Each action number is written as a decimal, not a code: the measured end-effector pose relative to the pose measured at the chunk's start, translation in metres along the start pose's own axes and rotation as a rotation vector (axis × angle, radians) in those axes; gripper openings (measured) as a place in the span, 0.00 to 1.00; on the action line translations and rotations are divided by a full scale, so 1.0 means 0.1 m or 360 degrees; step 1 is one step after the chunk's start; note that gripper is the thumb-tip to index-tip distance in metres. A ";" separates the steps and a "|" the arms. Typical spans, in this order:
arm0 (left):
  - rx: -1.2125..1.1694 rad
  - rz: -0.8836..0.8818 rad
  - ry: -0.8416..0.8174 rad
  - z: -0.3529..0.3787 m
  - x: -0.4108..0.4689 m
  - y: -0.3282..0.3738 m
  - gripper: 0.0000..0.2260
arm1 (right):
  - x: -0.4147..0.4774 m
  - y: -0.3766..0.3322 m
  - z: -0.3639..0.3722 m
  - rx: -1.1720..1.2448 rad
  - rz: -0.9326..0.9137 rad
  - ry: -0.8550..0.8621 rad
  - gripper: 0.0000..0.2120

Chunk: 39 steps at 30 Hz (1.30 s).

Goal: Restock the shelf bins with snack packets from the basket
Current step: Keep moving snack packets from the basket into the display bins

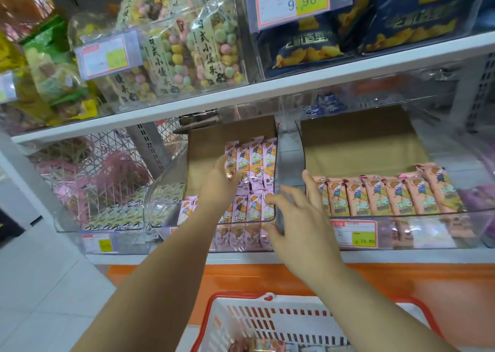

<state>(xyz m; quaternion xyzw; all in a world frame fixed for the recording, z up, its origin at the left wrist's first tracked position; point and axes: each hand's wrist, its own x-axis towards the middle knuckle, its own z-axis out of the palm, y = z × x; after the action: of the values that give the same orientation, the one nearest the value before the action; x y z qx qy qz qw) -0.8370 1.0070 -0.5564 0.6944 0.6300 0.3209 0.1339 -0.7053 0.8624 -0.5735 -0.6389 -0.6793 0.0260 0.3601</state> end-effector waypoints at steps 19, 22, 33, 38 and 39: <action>0.0640 0.0226 -0.0238 0.01 0.09 -0.09 0.32 | -0.01 -0.01 0.04 0.0013 -0.0001 0.0067 0.17; 0.0714 0.0203 -0.0334 -0.06 0.04 -0.04 0.31 | -0.01 -0.02 0.04 -0.0067 0.0024 0.0050 0.17; 0.0060 0.0797 0.0312 -0.35 -1.23 -0.46 0.12 | -0.53 -0.11 0.22 0.0130 -0.0411 -0.0464 0.11; 0.0041 0.0402 0.0214 -0.17 -2.02 -1.31 0.11 | -1.08 0.19 0.74 0.0097 0.0104 -0.0762 0.09; 0.0066 0.0276 0.0131 -0.12 -2.14 -1.47 0.12 | -1.24 0.24 0.86 0.0115 0.0250 -0.0800 0.08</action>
<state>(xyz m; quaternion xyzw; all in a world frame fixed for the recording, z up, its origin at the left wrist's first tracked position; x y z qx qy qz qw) -0.9605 0.8242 -0.6931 0.7352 0.5790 0.3464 0.0651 -0.7389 0.7936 -0.7055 -0.6499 -0.6943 0.2361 0.1994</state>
